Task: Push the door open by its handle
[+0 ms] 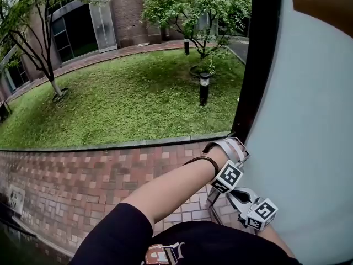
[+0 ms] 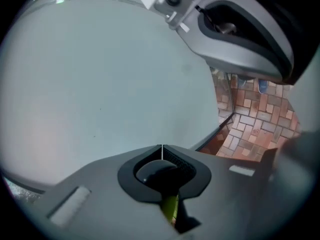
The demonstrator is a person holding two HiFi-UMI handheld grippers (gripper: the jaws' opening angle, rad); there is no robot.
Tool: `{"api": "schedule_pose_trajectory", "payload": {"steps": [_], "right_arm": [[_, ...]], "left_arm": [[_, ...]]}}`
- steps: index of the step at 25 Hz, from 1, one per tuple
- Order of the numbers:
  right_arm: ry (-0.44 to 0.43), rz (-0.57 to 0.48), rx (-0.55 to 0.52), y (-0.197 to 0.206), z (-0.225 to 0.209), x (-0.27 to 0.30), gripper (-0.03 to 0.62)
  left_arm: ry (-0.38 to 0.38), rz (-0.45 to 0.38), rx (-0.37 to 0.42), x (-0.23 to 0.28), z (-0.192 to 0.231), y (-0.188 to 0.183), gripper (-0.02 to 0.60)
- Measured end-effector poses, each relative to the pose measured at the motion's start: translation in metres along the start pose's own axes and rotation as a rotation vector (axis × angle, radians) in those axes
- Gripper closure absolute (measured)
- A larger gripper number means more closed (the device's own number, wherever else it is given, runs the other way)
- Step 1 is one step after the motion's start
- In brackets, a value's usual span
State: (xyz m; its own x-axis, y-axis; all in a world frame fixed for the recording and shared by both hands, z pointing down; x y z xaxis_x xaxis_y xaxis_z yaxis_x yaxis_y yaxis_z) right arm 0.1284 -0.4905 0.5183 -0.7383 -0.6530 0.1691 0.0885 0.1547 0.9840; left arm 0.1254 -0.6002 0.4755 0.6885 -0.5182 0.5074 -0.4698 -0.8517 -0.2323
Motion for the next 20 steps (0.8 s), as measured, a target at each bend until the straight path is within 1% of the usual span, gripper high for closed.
{"api": "schedule_pose_trajectory", "payload": {"steps": [1,4,8,10,13,16,18,19,20], "right_arm": [[0.013,0.007,0.000,-0.001,-0.009,-0.002,0.594],[0.035,0.015,-0.008,-0.006,-0.030,-0.009,0.594],[0.032,0.022,-0.011,-0.010,-0.055,-0.017,0.594],[0.028,0.025,-0.017,-0.004,-0.069,-0.021,0.594],[0.029,0.038,0.015,0.016,-0.088,-0.016,0.594],[0.049,0.056,0.017,0.028,-0.094,-0.007,0.594],[0.079,0.081,0.021,0.036,-0.099,-0.005,0.594],[0.095,0.089,0.029,0.041,-0.101,-0.005,0.594],[0.109,0.095,0.038,0.045,-0.100,-0.006,0.594]], "left_arm": [[-0.004,-0.022,0.002,0.007,0.008,-0.002,0.561],[-0.018,-0.058,0.042,0.023,0.027,-0.010,0.565],[-0.027,-0.106,0.063,0.039,0.046,-0.016,0.563],[-0.036,-0.119,0.070,0.048,0.055,-0.016,0.561],[-0.054,-0.131,0.071,0.059,0.061,-0.014,0.561],[-0.034,-0.172,0.044,0.061,0.062,-0.012,0.561],[0.002,-0.202,0.027,0.062,0.061,-0.010,0.540],[0.012,-0.214,0.006,0.060,0.061,-0.009,0.488],[0.004,-0.219,-0.017,0.053,0.063,-0.009,0.436]]}}
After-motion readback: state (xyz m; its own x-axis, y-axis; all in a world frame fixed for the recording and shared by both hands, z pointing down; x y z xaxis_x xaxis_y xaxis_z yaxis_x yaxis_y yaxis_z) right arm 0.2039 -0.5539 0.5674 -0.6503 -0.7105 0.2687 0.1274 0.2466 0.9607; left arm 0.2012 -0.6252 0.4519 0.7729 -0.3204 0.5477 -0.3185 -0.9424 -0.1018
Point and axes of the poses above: the fingertips, and each gripper's own axes: x forward along the fingers, z to its left, y out of its underside, the point moved 8 cm from there along -x, backward along the fingers, and after that the axes turned 2 degrees about z, right-handed, at the moved point
